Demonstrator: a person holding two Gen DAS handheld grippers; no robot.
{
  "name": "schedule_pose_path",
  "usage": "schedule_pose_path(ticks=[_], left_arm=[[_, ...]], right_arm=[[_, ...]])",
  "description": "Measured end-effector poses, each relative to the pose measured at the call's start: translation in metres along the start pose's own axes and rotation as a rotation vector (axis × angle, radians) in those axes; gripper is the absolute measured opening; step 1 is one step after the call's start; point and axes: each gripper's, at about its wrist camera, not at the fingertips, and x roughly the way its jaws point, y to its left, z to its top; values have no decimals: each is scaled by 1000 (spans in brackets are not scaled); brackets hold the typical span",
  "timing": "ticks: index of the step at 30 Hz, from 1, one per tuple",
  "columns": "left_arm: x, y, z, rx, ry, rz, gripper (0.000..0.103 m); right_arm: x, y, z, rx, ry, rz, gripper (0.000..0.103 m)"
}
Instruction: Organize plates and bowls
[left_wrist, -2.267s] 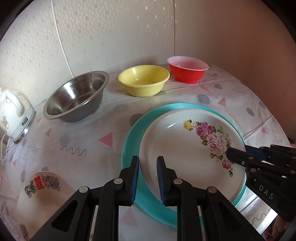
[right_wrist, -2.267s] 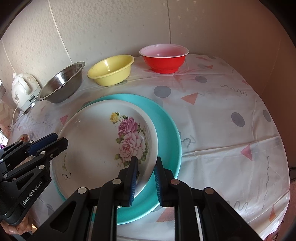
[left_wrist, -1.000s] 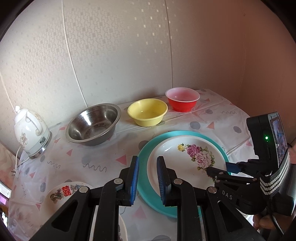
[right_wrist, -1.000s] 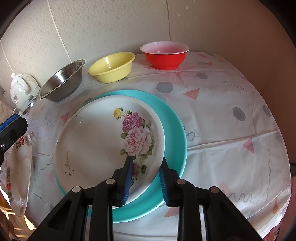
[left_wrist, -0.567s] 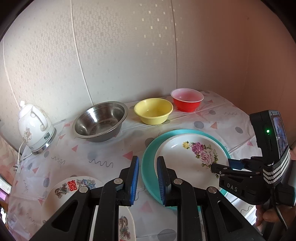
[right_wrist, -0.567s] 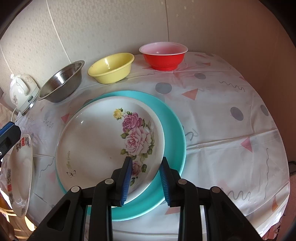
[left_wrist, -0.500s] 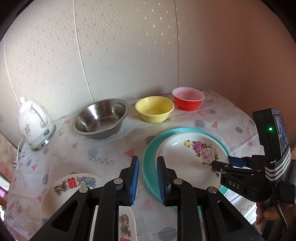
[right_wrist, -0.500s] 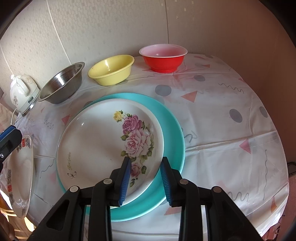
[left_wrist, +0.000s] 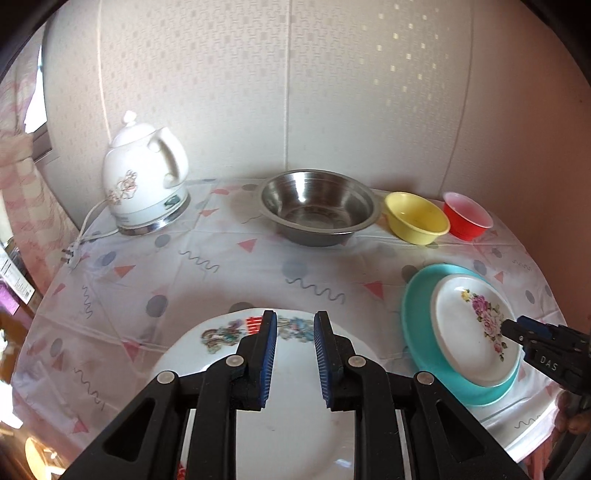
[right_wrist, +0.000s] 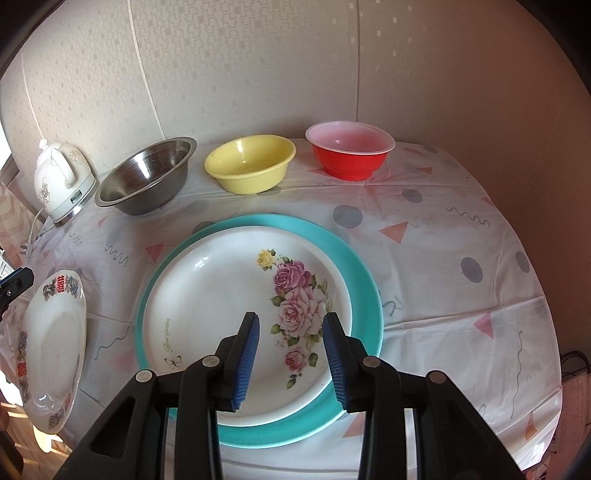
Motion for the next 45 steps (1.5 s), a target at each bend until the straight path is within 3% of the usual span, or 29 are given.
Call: schedule_pose_path(ticks=[7, 21, 25, 30, 33, 45], left_arm=[[-2, 54, -7, -99, 13, 76, 22], [-5, 113, -35, -217, 60, 142, 26], [-3, 126, -41, -249, 83, 128, 28], [4, 137, -51, -292, 124, 71, 28], [2, 138, -55, -294, 112, 43, 37], [10, 125, -63, -218, 122, -48, 37]], right_arm=[[-2, 13, -1, -17, 12, 59, 36], [-5, 53, -5, -73, 54, 339, 37], [-9, 76, -8, -148, 62, 435, 38], [1, 108, -13, -222, 133, 548, 38], [13, 122, -17, -229, 177, 560, 38], [31, 148, -29, -273, 239, 571, 38]])
